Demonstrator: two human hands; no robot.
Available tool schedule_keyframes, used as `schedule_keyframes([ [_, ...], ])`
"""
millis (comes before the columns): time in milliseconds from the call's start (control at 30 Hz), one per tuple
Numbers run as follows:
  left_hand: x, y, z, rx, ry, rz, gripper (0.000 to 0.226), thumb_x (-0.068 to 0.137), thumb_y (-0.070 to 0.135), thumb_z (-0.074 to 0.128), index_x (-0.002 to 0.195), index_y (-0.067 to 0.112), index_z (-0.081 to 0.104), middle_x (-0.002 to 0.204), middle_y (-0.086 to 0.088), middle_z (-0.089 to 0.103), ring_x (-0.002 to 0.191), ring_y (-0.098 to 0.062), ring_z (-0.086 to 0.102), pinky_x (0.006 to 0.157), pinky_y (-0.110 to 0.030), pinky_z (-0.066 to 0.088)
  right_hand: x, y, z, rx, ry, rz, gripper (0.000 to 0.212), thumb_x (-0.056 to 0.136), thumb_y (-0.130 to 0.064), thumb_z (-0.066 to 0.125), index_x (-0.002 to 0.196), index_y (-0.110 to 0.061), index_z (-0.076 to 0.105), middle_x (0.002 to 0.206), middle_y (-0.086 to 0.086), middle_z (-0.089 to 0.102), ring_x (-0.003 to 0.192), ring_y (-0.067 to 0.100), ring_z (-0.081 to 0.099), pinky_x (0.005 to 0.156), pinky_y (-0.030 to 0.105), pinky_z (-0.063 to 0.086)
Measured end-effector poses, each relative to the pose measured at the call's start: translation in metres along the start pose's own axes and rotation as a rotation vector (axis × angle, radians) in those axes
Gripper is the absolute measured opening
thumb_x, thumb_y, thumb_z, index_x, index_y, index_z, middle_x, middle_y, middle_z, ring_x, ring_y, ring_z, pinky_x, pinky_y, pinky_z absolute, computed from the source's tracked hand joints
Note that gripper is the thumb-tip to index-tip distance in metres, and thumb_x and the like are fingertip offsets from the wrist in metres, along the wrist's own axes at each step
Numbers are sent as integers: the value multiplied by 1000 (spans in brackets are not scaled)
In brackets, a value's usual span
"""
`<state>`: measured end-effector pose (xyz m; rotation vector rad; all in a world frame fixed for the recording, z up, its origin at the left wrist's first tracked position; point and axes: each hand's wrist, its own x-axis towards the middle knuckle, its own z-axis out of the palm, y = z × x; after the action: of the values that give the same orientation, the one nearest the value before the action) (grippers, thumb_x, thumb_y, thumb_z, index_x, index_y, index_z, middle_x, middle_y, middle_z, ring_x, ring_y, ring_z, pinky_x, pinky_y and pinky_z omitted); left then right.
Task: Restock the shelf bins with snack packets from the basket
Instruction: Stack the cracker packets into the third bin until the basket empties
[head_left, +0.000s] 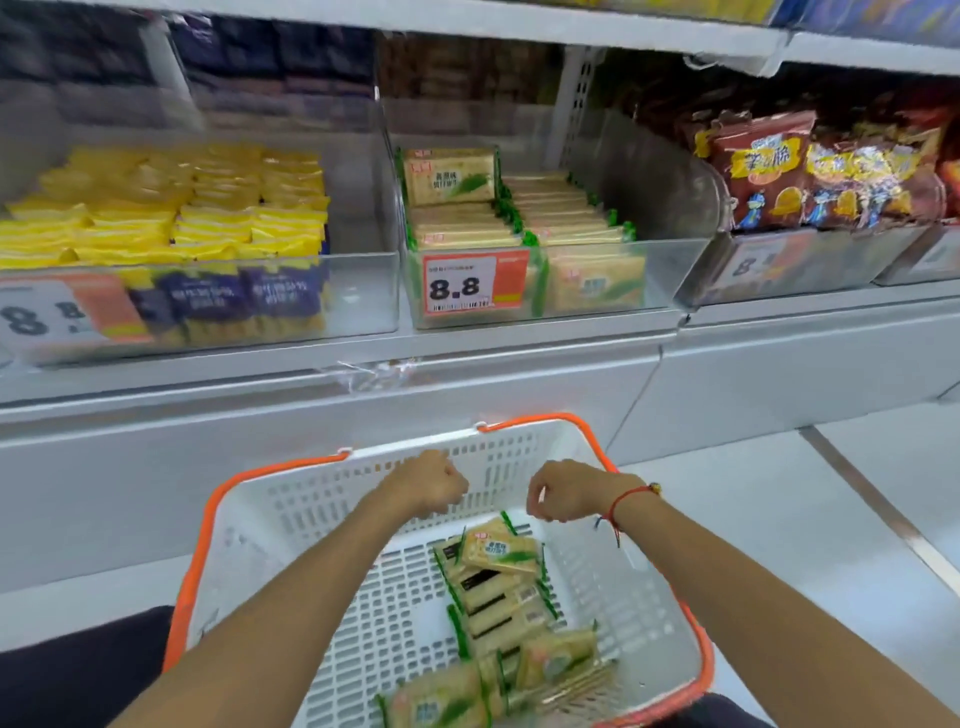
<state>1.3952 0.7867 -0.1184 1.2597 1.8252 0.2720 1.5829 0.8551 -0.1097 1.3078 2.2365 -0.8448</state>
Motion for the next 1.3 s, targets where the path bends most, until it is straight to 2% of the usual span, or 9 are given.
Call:
schedule_keyframes([
  [100,27,-42,28,-110,-60,-111,18,96,18,51,90,6,63,93,-15,63,69,-23,52,53,-25,39,33,6,26,-125,-48,16,31,91,-16,48,111,-2,65,121,19,61,106,35,60,92,45,50],
  [233,59,-83,56,-158,-74,-239,20,94,17,54,76,8,51,82,-15,48,60,-21,38,48,-23,27,73,16,55,-307,-134,-1,27,93,-15,45,111,-8,63,115,14,63,90,29,59,81,38,49],
  [467,105,-98,104,-276,-29,-361,31,93,6,45,66,19,40,78,-10,44,65,-20,40,52,-25,29,120,34,83,-487,-150,-60,43,96,-23,46,135,-7,40,132,14,48,119,30,49,90,36,42],
  [567,113,-94,126,-403,13,-401,8,93,16,55,99,13,59,98,-12,58,76,-22,54,59,-24,37,136,42,100,-444,-217,-35,58,95,-33,51,140,-4,31,131,13,50,117,29,52,86,35,43],
  [667,120,-94,143,-466,45,-426,28,94,25,57,113,11,42,85,0,51,70,-13,51,63,-27,40,149,47,110,-420,-188,-58,60,88,-32,62,135,-5,37,123,11,55,110,27,56,82,33,45],
  [800,116,-101,141,-443,15,-376,24,88,30,67,100,11,60,76,3,51,80,-18,54,67,-27,42,158,57,109,-148,-182,-90,41,83,-27,68,113,1,64,118,16,63,95,23,59,76,26,48],
  [1000,80,-113,115,-638,-17,-373,39,93,45,55,123,21,49,117,7,52,106,-16,51,86,-32,39,150,61,105,648,-123,-87,27,98,-19,48,120,-11,63,118,-2,60,100,11,55,74,14,42],
  [1167,55,-134,115,-922,242,-511,63,95,23,57,147,10,26,145,-11,42,121,-27,52,96,-36,48,149,70,127,30,-41,-159,58,93,-1,45,146,-14,29,154,5,27,139,23,29,107,34,35],
  [1300,43,-145,113,-1185,342,-600,51,97,17,54,143,8,35,141,-18,42,121,-31,50,91,-39,50,146,73,149,-222,-29,-209,70,97,-30,48,153,-18,7,160,2,8,146,21,9,118,36,15],
])
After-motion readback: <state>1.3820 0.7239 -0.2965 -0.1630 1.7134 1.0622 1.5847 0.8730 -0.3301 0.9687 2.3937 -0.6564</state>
